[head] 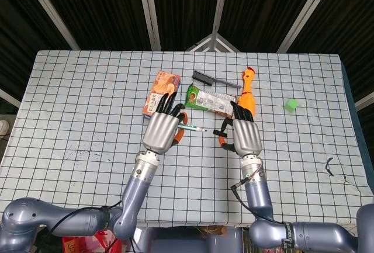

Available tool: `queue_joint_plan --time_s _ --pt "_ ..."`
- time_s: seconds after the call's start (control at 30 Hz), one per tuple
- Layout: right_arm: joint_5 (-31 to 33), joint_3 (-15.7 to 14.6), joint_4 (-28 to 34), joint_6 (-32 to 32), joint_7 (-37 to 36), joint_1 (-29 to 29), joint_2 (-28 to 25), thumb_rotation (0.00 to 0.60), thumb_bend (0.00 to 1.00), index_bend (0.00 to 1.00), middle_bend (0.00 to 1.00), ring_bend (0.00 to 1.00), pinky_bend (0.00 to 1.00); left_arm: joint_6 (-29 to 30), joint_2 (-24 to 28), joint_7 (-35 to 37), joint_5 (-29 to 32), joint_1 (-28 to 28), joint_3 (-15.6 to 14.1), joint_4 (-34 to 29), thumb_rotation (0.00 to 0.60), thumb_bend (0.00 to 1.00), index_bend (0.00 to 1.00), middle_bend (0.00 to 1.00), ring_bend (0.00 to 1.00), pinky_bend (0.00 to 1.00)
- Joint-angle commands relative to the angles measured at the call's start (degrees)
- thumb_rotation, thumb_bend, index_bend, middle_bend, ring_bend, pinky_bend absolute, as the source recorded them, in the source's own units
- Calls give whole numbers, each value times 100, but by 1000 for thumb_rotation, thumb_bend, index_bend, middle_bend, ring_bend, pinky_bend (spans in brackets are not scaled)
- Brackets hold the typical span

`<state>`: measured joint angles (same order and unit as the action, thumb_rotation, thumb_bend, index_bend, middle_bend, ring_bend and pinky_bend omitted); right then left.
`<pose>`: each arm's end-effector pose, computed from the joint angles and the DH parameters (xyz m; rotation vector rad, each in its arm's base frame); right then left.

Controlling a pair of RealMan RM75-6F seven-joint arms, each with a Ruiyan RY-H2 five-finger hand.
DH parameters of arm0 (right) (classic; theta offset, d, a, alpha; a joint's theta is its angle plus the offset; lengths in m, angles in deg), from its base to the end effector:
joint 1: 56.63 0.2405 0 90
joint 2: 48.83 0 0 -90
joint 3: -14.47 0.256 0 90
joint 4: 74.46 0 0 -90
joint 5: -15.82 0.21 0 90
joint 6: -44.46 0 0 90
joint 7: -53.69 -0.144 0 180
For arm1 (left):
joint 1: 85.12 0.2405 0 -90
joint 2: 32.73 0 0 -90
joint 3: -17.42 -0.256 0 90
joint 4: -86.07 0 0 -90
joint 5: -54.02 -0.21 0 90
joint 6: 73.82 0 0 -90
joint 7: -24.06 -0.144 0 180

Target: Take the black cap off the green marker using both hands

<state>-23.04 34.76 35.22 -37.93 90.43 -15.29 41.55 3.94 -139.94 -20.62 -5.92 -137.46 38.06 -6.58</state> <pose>-0.0984 -0.3153 0.0323 1.3621 -1.2261 1.0087 0.0076 0.3172 -0.0295 -1.6370 -0.7507 -1.2551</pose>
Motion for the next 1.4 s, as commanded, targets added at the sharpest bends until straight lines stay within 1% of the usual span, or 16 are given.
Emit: queue_joint_plan --time_s 0.03,0.2,0.37,0.43,0.6,0.77,0.83,0.87,0.9,0.97,1.0,1.03,1.1,1.17,1.23,1.4 --pt "-18 -35 -45 38 -59 -46 -30 600 374 675 53 60 69 5 44 32 -13 44 -31 -7 600 583 658 272 0 0" --pt "-32 -123 -132 114 -148 -133 -83 600 374 675 53 60 69 12 179 285 -102 224 -177 -53 600 583 658 272 0 0" --pt "-122 -368 -286 259 -240 -259 -133 600 374 675 53 60 69 38 388 896 -379 583 -552 -53 600 584 658 274 0 0" --pt "-151 -462 -388 334 -308 -313 -125 600 374 675 53 60 69 55 456 1267 -507 762 -715 -4 600 583 658 274 0 0" --pt "-195 -690 -707 543 -398 -406 -55 600 374 675 53 60 69 58 549 1955 -737 1151 -1118 292 600 584 658 274 0 0" --pt "-246 -778 -1036 720 -582 -487 61 600 374 669 53 60 68 14 532 2505 -925 1482 -1455 794 600 584 658 274 0 0" --pt "-255 -786 -1109 755 -617 -508 83 600 374 604 53 60 68 -16 499 2681 -980 1563 -1521 978 600 584 630 272 0 0" --pt "-254 -787 -1143 772 -627 -520 89 600 374 528 53 60 69 -33 476 2782 -1017 1601 -1545 1081 600 583 602 270 0 0" --pt "-249 -786 -1158 782 -629 -526 91 600 374 469 53 60 69 -49 458 2858 -1030 1629 -1557 1149 600 583 546 262 0 0" --pt "-177 -761 -1159 808 -601 -534 78 600 352 298 53 60 69 -99 420 3061 -1063 1686 -1568 1299 600 574 386 224 0 0" --pt "-159 -747 -1149 802 -591 -539 72 600 319 209 53 58 67 -119 413 3130 -1082 1701 -1567 1345 600 568 310 200 0 0" --pt "-141 -733 -1133 796 -575 -545 62 600 291 153 53 54 63 -148 412 3232 -1114 1721 -1566 1388 600 561 222 166 0 0" --pt "-72 -706 -1063 778 -504 -551 33 600 215 34 50 42 52 -183 438 3424 -1207 1752 -1557 1399 600 550 115 113 0 0" --pt "71 -677 -984 768 -357 -533 2 600 180 1 41 35 46 -186 504 3576 -1335 1777 -1554 1340 600 545 70 74 0 0" --pt "185 -638 -941 748 -253 -515 -10 600 162 0 32 31 42 -165 595 3657 -1467 1806 -1563 1254 600 545 44 35 0 0" --pt "248 -530 -805 713 -321 -561 -91 600 157 0 28 30 41 -28 893 3634 -1679 1903 -1528 891 600 545 28 4 0 0"
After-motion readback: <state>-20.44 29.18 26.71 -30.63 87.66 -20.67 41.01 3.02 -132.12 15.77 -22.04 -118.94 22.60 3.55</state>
